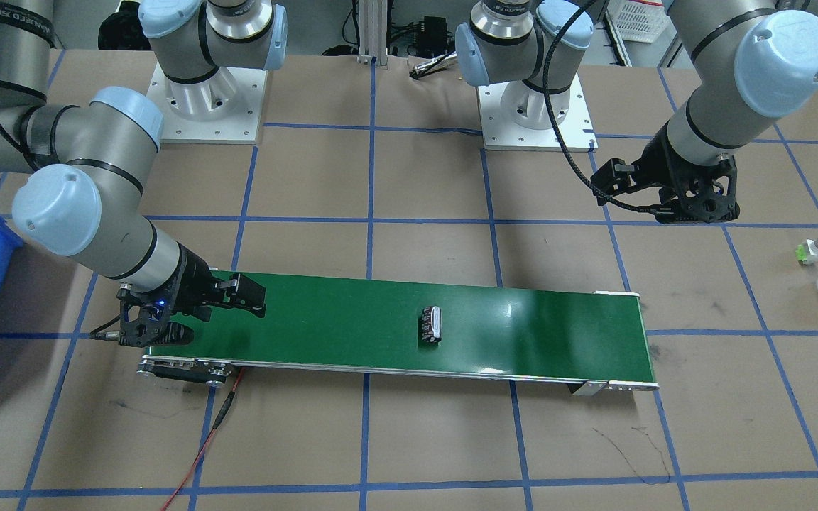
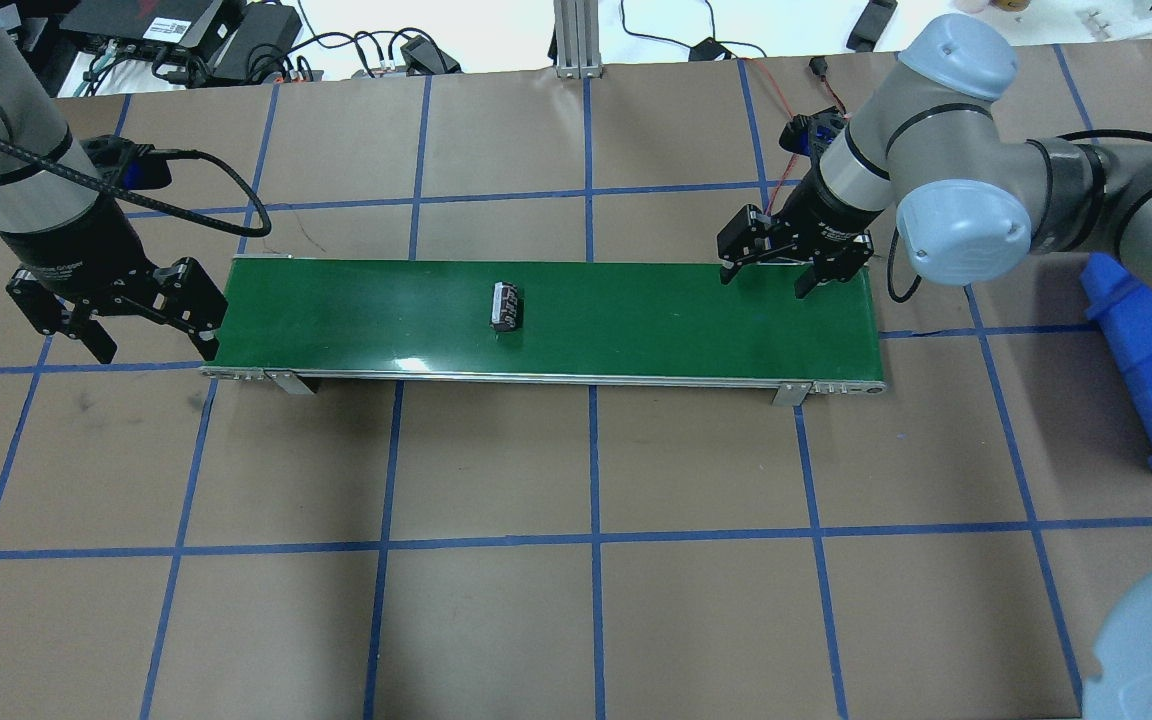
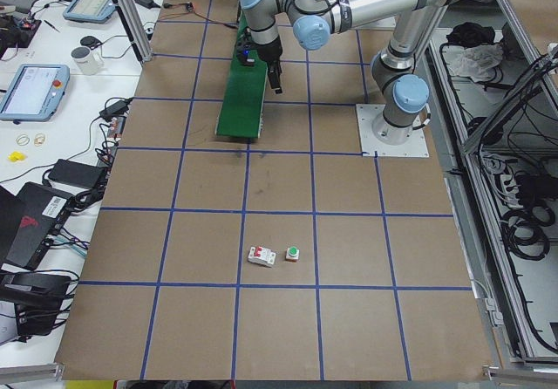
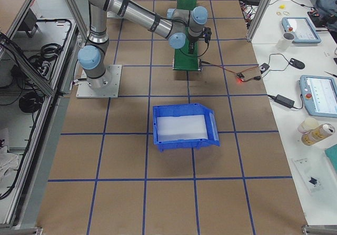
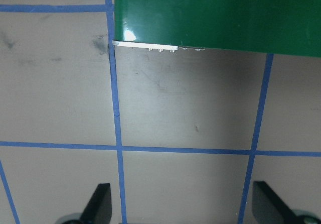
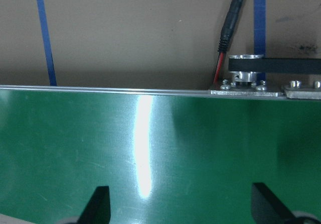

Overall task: Move capacitor from left to right
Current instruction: 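Lower the right gripper to the belt's far end while the belt carries the capacitor, then grasp the capacitor on the belt with the right gripper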

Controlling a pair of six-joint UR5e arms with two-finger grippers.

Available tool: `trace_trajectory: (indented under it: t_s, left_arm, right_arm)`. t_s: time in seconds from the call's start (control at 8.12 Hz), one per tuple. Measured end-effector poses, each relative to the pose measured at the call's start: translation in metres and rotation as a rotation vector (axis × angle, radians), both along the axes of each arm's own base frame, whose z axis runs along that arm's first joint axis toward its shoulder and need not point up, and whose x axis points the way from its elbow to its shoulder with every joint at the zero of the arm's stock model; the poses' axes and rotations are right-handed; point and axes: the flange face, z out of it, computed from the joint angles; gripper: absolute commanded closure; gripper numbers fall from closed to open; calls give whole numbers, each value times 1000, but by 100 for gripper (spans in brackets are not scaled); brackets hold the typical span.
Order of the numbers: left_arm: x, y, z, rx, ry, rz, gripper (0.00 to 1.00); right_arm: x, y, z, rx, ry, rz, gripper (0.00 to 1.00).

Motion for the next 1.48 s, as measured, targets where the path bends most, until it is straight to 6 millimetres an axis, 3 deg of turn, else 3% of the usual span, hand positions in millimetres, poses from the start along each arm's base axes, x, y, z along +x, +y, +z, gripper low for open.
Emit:
trace_trajectory:
  t_s: [0.74,1.48]
  left_arm:
    - [3,5,10,-14,-33,-3,0]
    - [6,7,9,-6,-51,-24,0]
  right_arm:
    - [0,4,-4,10,-3,-2,1]
    - [15,9,-7,35,2,-48,1]
